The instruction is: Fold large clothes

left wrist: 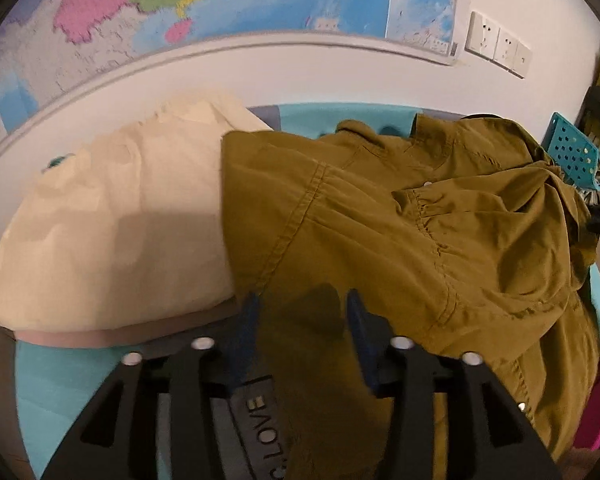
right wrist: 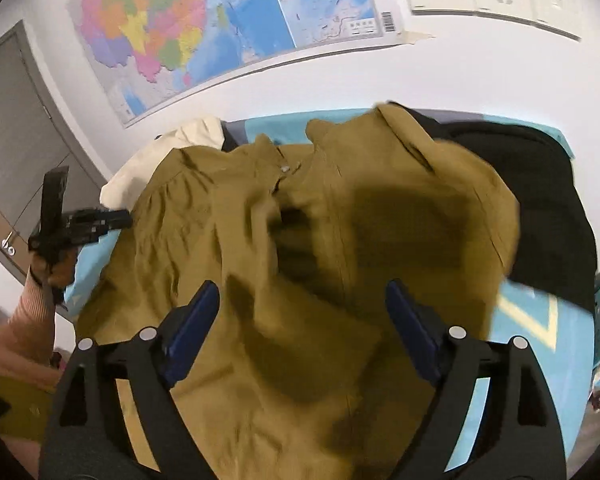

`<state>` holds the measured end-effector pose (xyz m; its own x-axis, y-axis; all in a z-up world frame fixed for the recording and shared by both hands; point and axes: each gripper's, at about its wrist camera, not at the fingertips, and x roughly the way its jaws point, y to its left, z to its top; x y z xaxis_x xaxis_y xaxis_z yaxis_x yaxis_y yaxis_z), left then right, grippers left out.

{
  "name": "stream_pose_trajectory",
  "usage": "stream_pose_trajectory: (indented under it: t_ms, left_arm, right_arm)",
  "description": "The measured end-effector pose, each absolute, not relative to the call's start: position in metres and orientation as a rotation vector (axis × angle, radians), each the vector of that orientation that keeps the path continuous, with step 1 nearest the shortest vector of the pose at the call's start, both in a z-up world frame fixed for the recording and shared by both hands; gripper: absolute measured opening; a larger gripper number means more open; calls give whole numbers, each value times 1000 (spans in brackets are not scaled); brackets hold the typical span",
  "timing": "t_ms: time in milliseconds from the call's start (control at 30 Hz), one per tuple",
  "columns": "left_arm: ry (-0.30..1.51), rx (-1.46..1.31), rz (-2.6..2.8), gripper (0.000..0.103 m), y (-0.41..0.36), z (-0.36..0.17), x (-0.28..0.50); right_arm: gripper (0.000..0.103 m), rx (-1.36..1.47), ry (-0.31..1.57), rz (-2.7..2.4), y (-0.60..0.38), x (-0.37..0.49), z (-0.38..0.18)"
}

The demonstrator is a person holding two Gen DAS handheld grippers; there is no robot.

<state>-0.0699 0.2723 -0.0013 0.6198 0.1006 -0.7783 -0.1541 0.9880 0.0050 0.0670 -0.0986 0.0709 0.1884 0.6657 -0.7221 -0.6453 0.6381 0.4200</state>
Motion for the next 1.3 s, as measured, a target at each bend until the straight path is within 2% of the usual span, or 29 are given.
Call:
stream_pose_trajectory:
  t_ms: [33, 133, 200, 267, 300, 333, 367, 400, 433, 533, 700, 767, 833, 1000, 1067, 1233, 1300]
  left_arm:
    - [883, -49, 162, 59, 269, 1, -73]
    - [893, -13, 180, 65, 266, -4, -79]
    - [926, -19, 186, 66, 267, -12, -74]
    - [954, -23, 195, 66, 268, -21, -69]
    - [964, -25, 204, 64, 268, -26, -64]
    - [964, -27, 217, 49, 269, -30, -62]
    - [964, -42, 226, 38, 272, -33, -59]
    - [972, -85, 223, 24, 277, -36, -57]
    - [970, -121, 235, 14, 283, -36, -56]
    - [930, -150, 261, 11, 294, -32, -59]
    - [925, -99, 292, 22, 286, -34, -61]
    - [918, -86, 280, 35, 280, -31, -63]
    - [916, -82, 245, 60, 274, -28, -64]
    - [909, 7, 234, 60, 258, -30, -56]
    - [937, -8, 265, 51, 263, -40, -47]
    - [952, -64, 293, 51, 272, -54, -39]
    - [942, -38, 303, 53, 268, -51, -42]
  right_arm:
    - [85, 11, 1010, 934, -105, 52, 71]
    - [86, -61, 964, 910, -111, 38, 57]
    - [74, -88, 936, 874, -112, 34, 50]
    - [40, -23, 959, 907, -109, 40, 44]
    - [27, 3, 971, 930, -109, 43, 44]
    - [5, 21, 976, 947, -109, 47, 49]
    - [2, 66, 971, 961, -113, 52, 58]
    - [2, 111, 966, 971, -119, 58, 66]
    - [2, 184, 939, 986, -130, 66, 82]
    - [2, 238, 914, 925, -152, 90, 106]
    - [2, 83, 1047, 782, -138, 111, 65]
    - [2, 31, 1088, 761, -128, 111, 39]
    - [2, 23, 1074, 748, -127, 108, 27]
    - [2, 46, 946, 746, -139, 98, 47]
    - [2, 54, 896, 741, -143, 97, 56]
    - [4, -14, 1014, 675, -135, 106, 23]
    - [9, 2, 994, 660, -138, 101, 25]
